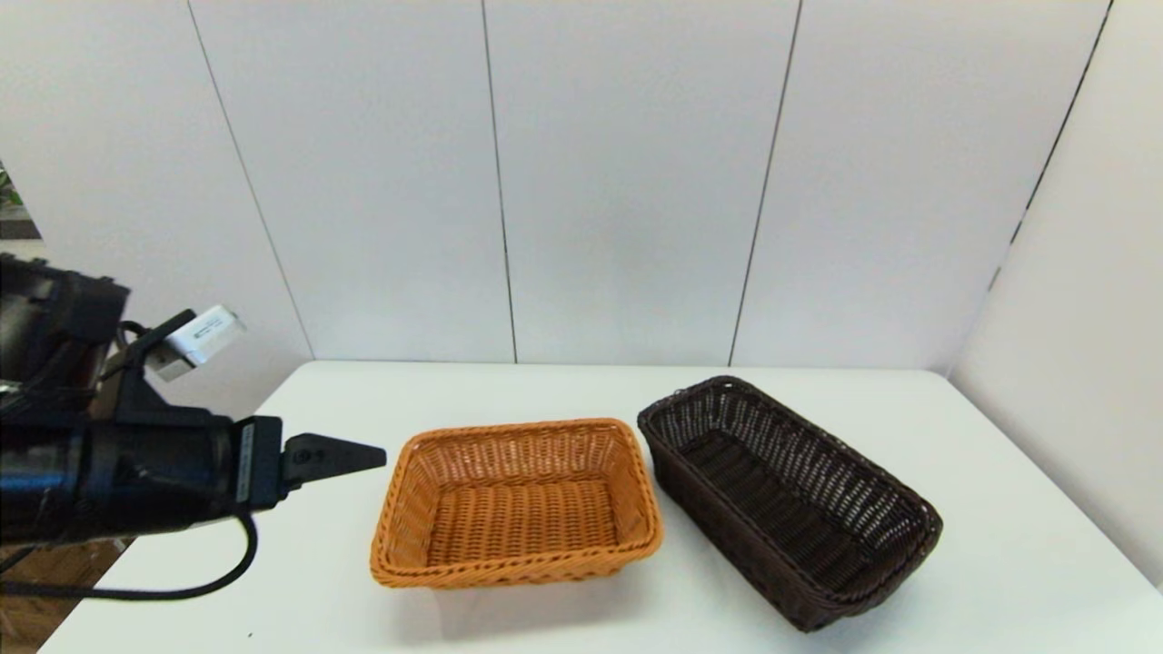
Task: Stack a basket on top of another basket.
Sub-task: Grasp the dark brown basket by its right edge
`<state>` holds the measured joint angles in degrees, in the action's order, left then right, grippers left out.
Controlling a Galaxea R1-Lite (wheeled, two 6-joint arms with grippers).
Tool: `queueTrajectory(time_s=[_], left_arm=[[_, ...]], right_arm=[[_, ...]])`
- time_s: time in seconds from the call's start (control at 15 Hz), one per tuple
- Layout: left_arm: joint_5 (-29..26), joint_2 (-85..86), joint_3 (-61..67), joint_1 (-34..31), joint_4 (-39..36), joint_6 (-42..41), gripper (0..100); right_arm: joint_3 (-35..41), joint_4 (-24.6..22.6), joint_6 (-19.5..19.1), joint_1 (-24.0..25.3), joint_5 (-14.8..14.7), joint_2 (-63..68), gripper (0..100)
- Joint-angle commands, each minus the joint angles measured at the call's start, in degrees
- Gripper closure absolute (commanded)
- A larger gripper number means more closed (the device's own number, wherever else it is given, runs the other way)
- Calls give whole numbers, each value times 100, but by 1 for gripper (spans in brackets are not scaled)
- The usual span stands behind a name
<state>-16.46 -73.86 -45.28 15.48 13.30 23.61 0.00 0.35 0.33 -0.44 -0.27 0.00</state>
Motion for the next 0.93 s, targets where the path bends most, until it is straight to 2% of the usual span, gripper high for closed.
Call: queueTrajectory(time_s=[0.07,0.47,0.8,0.93], left_arm=[[11,1814,1056,157,103,-674,0],[11,3299,1900,113,111,-1210,0],[-42,4547,2840,-555,129,-1359,0],[-68,5004,2946,-968,401,-1386,0]], right_arm=[[0,0,2,0,0,9,0],[0,0,2,0,0,9,0],[0,0,2,0,0,9,0],[0,0,2,0,0,9,0]])
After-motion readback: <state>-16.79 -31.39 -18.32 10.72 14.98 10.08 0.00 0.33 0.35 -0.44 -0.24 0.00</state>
